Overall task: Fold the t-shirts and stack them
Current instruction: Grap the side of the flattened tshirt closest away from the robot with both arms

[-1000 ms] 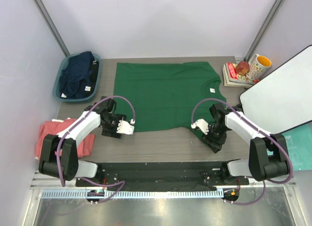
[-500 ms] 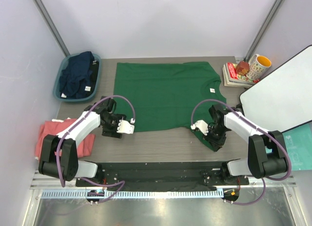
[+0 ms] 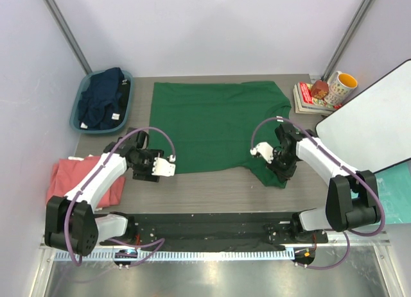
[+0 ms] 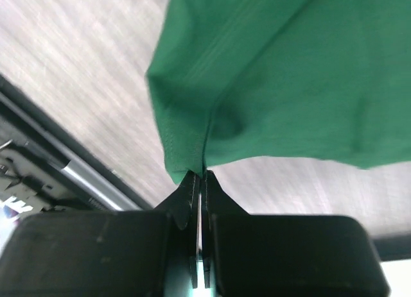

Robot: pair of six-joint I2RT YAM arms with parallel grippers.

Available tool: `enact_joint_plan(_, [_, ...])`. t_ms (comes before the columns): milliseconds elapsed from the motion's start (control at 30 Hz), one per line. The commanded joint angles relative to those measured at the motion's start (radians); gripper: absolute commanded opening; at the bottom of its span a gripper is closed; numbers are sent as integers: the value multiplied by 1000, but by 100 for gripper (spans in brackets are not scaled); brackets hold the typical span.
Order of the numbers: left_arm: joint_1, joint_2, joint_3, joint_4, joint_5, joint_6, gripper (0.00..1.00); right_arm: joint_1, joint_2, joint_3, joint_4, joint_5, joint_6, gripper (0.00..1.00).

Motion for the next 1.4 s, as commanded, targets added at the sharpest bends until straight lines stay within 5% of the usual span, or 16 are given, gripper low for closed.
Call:
enact_joint_plan(0, [-1, -2, -26, -19, 27, -7, 70, 0, 22, 66, 11, 16, 14, 1])
enact_joint_plan(600, [-1, 130, -157, 280, -70, -72, 69, 0, 71, 153, 22, 34, 6, 1])
enact_joint_plan(900, [-3, 190, -187, 380, -92, -73, 43, 0, 69, 162, 23, 46, -3, 1])
enact_joint_plan(1000, [-1, 213, -161, 328, -84, -67, 19, -1, 72, 173, 23, 56, -6, 1])
enact_joint_plan(1033, [-3, 222, -139, 310, -82, -69, 0, 0, 74, 176, 25, 59, -9, 1])
enact_joint_plan(1367, [0, 164, -26, 133, -35, -100, 0, -1, 80, 247, 16, 115, -50, 1])
